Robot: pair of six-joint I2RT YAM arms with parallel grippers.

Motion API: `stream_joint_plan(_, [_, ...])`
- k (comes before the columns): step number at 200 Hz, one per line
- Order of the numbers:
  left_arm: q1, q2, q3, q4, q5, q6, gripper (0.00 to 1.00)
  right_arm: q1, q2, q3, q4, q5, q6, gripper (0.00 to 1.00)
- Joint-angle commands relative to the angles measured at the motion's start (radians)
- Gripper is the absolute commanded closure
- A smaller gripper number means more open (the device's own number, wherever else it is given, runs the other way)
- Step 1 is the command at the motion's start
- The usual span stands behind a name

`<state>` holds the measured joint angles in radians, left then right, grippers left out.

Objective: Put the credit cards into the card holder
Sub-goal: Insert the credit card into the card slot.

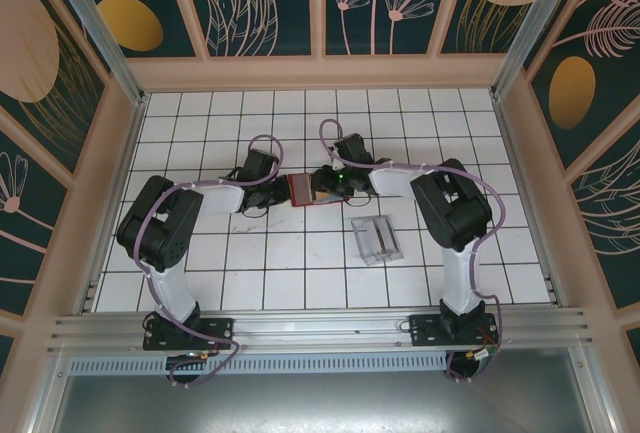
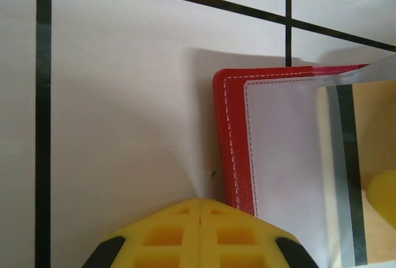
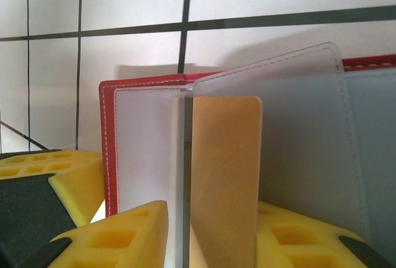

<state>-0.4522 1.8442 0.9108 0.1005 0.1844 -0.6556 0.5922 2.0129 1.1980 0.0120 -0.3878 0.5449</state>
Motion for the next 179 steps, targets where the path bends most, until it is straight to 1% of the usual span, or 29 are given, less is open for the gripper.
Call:
stream_joint_plan(1, [0.003, 0.068, 0.007, -0.023, -0.021, 0.009, 1.0, 0.004, 0.045, 0.033, -0.084, -0.043, -0.073, 0.66])
stream_joint_plan(18, [0.003, 0.073, 0.018, -0.037, -0.03, 0.017, 1.0, 0.001, 0.06, 0.048, -0.106, -0.079, -0.108, 0.69])
stream_joint_plan(57, [0.004, 0.073, 0.031, -0.054, -0.045, 0.029, 1.0, 0.0, 0.078, 0.062, -0.111, -0.126, -0.126, 0.68])
stream_joint_plan(66, [0.004, 0.072, 0.031, -0.056, -0.044, 0.029, 1.0, 0.001, 0.076, 0.067, -0.118, -0.118, -0.121, 0.66])
stream_joint_plan(75, [0.004, 0.07, 0.03, -0.056, -0.043, 0.026, 1.0, 0.001, 0.062, 0.065, -0.127, -0.085, -0.11, 0.64])
stream_joint_plan(90, [0.005, 0.063, 0.023, -0.055, -0.043, 0.023, 1.0, 0.001, 0.019, 0.053, -0.147, 0.01, -0.088, 0.61])
stream_joint_plan(113, [0.006, 0.061, 0.014, -0.054, -0.043, 0.024, 1.0, 0.001, -0.019, 0.056, -0.18, 0.086, -0.082, 0.56])
stream_joint_plan(163, [0.007, 0.072, 0.001, -0.033, -0.022, 0.014, 1.0, 0.015, -0.026, 0.106, -0.255, 0.209, -0.089, 0.54])
stream_joint_plan(179, [0.008, 0.075, 0.0, -0.03, -0.016, 0.012, 1.0, 0.021, -0.028, 0.11, -0.26, 0.224, -0.092, 0.54])
